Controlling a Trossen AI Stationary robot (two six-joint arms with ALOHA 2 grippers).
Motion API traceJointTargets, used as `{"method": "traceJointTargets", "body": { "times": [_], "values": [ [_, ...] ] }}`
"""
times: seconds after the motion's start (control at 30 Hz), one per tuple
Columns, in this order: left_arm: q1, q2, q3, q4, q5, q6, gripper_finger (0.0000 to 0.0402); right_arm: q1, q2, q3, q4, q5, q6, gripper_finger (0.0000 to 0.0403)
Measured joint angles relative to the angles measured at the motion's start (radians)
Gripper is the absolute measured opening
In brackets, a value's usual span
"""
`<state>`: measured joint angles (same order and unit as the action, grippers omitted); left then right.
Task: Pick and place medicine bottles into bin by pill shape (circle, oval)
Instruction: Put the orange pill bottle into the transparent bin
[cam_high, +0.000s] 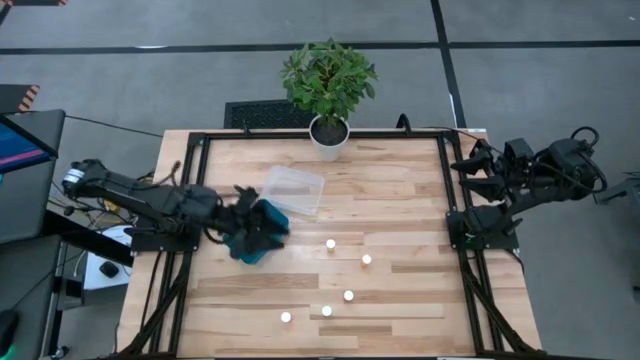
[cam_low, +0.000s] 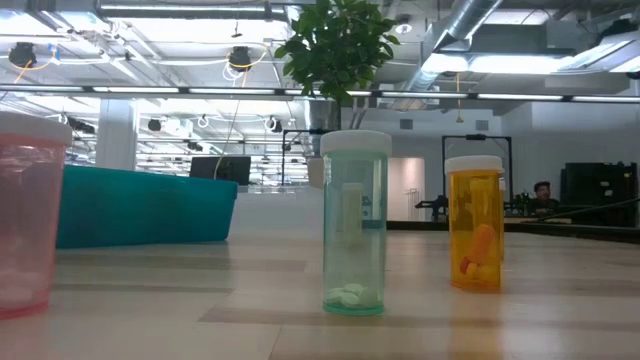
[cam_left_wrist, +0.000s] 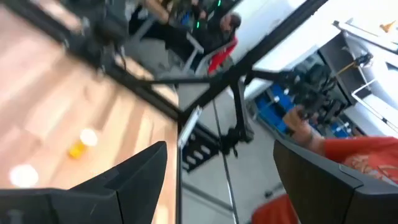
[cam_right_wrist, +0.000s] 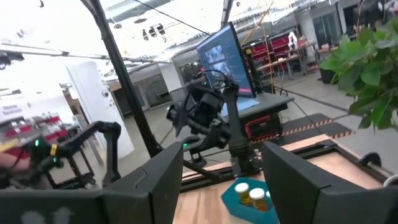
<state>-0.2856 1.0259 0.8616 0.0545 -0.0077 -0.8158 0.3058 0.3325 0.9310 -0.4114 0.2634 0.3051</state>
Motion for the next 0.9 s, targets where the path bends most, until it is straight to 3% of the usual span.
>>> {"method": "traceJointTargets", "body": {
  "times": [0.37, 0.77, 0.9],
  "values": [
    [-0.183, 0.167, 0.014, -0.005, -0.027, -0.130, 0.0288, 0.000, 0.044, 0.000, -0.011, 0.000, 0.045, 0.0226],
    [-0.354, 0.353, 0.209, -0.301, -0.031, -0.133, 0.0288, 0.000, 0.237, 0.001, -0.158, 0.000, 0.097, 0.0226],
    [-0.384, 0.377, 0.243, -0.289, -0.100, -0.146, 0.0288, 0.002, 0.313, 0.000, -0.196, -0.002, 0.122, 0.0226]
  ]
}}
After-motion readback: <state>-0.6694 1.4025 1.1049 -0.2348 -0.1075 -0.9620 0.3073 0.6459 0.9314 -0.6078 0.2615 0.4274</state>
